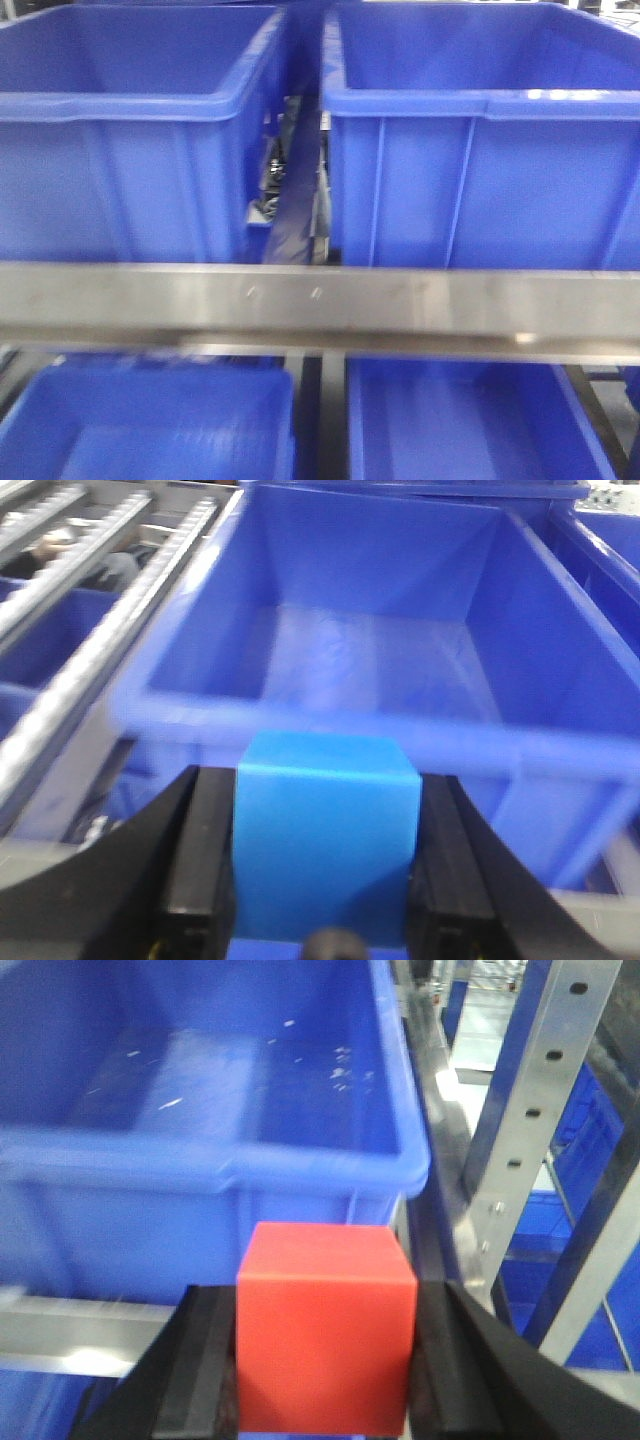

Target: Sort and place red and blue blocks on shelf

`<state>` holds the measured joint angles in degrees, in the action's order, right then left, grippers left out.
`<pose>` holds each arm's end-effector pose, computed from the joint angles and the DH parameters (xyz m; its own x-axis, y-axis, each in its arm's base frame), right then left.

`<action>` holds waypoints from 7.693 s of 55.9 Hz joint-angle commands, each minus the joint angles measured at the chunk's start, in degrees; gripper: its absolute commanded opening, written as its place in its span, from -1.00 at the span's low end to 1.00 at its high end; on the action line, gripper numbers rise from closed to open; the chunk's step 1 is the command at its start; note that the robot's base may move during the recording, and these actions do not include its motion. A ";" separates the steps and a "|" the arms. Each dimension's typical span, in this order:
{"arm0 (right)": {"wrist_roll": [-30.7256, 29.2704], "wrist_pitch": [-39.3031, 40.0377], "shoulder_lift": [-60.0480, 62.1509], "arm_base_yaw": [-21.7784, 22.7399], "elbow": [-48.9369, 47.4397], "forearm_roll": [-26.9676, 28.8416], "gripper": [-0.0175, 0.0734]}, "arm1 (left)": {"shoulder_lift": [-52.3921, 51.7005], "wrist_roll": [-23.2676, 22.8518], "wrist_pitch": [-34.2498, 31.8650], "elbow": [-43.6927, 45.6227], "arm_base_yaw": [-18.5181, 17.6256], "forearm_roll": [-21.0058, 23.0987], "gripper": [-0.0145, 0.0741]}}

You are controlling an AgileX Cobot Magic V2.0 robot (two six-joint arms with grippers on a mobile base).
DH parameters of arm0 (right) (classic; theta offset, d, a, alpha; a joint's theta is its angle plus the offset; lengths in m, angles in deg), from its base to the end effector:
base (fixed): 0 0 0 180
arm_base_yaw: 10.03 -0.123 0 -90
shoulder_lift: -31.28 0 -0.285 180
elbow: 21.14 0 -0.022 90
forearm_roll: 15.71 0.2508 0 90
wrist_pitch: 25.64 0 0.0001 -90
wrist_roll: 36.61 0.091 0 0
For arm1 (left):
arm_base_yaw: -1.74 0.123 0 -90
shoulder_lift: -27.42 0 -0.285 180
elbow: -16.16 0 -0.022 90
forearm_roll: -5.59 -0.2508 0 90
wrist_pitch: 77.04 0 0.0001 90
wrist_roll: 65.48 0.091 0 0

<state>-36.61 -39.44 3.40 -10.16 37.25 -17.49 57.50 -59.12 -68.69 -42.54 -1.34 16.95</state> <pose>0.0865 -0.0005 0.2785 -0.1748 -0.0306 -0.9841 -0.0002 0.9995 -0.0310 0.0937 -0.0077 0.2820 -0.1277 -0.0783 -0.9887 0.0715 0.9936 -0.0879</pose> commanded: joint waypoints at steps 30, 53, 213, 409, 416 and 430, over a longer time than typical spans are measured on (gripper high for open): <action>0.00 5.13 -0.39 0.41 -1.53 -0.44 0.23 | 0.61 -0.44 -4.98 1.61 0.00 0.52 -0.14; 0.00 5.25 -0.39 0.41 -1.53 -0.44 0.23 | 0.61 -0.44 -4.98 1.61 0.00 0.52 -0.14; 4.16 22.39 -45.86 -6.71 -22.62 3.03 0.73 | 47.22 -0.44 -9.13 31.02 -7.35 0.70 0.51; 2.07 20.66 17.38 -1.30 20.59 -1.66 -0.50 | -3.02 -3.64 12.36 16.60 1.04 0.72 -0.49; 2.07 20.61 17.38 -1.30 20.59 -1.65 -0.50 | -3.02 -3.64 12.36 16.60 1.04 0.72 -0.49; 2.07 20.64 17.38 -1.30 20.59 -1.65 -0.50 | -3.02 -3.64 12.36 16.60 1.04 0.72 -0.49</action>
<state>-34.76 -24.17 21.34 -11.85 57.79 -18.47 53.95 -62.14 -51.74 -27.58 -0.23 17.09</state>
